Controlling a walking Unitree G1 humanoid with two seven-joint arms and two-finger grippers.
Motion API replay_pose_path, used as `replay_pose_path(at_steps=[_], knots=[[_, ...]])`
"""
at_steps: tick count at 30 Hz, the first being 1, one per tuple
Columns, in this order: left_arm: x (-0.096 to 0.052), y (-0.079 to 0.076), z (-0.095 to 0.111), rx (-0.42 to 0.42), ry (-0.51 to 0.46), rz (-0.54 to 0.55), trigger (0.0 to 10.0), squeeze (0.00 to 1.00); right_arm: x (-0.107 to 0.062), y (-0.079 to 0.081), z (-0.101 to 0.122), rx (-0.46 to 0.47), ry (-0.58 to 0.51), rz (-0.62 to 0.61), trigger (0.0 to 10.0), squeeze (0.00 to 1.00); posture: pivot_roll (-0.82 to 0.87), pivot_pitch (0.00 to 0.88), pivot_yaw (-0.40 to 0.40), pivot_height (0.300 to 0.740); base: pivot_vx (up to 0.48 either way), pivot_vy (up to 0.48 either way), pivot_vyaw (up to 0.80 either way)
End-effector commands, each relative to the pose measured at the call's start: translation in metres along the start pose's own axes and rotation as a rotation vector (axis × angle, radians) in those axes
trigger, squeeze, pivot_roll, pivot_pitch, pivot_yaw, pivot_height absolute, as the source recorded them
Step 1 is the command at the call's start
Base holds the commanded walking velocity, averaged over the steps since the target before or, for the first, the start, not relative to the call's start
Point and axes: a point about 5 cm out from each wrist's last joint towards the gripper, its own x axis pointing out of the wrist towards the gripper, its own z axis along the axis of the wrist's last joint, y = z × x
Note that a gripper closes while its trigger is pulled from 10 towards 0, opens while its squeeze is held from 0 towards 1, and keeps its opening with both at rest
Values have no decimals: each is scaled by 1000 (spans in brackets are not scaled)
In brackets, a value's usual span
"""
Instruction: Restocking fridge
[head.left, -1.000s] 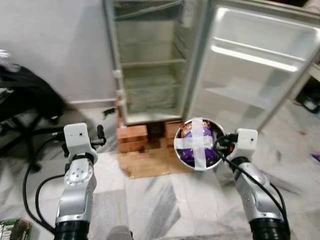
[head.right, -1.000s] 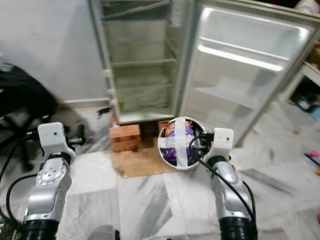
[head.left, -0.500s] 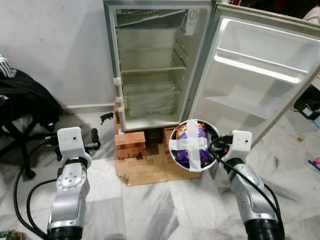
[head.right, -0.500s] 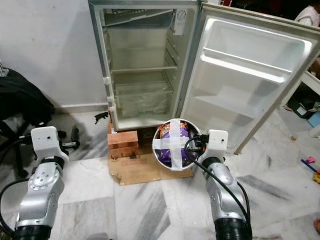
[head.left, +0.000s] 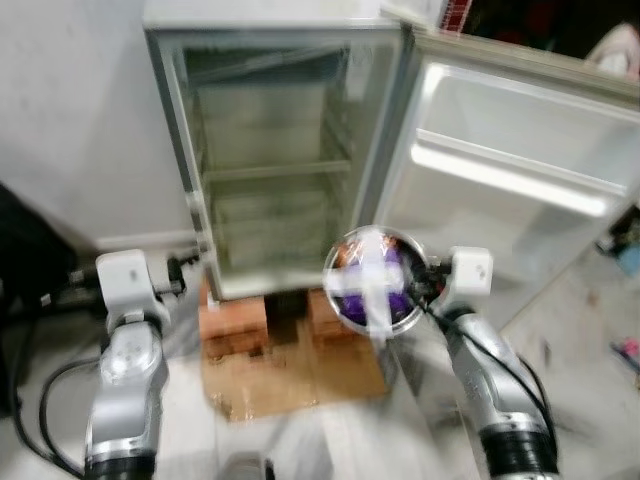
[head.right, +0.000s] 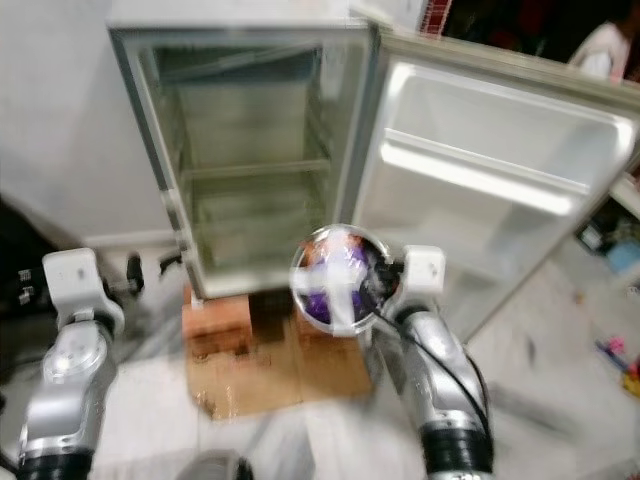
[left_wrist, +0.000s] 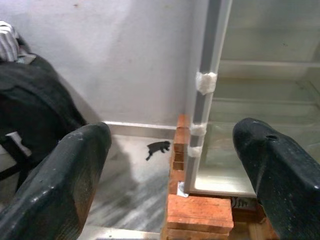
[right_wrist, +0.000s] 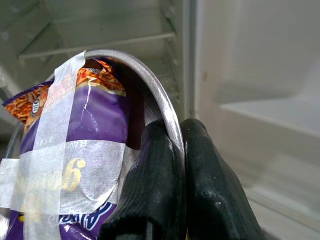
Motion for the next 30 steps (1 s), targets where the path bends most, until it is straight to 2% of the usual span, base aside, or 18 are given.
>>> replay_pose_path(at_steps=[1, 8, 13, 22, 24, 27, 30], knots=[[0, -4, 3, -6, -4, -10, 10000, 0, -3, -10, 5, -6, -19, -30, 10000, 0, 48, 0, -55, 740, 386, 281, 0], [0, -5, 2, -18, 4, -12, 10000, 0, -3, -10, 4, -5, -13, -26, 10000, 0, 48, 0, -57, 740, 337, 340, 0], [0, -6, 2, 8, -3, -20, 10000, 0, -1, -8, 4, -10, -13, -15, 10000, 0, 49, 0, -57, 740, 298, 375, 0], [0, -11, 1, 45, 6, -33, 10000, 0, 0, -8, 5, -9, -21, -16, 10000, 0, 50, 0, -59, 740, 464, 0, 0], [0, -12, 1, 24, 3, -35, 10000, 0, 0, -8, 6, -9, -22, -17, 10000, 0, 50, 0, -59, 740, 442, 0, 0], [0, -12, 2, 39, 1, -40, 10000, 0, 0, -8, 5, -9, -22, -18, 10000, 0, 51, 0, -58, 740, 439, 0, 0], [0, -13, 3, 8, -2, -37, 10000, 0, 1, -7, 6, -7, -22, -17, 10000, 0, 51, 0, -56, 740, 0, 0, 0]])
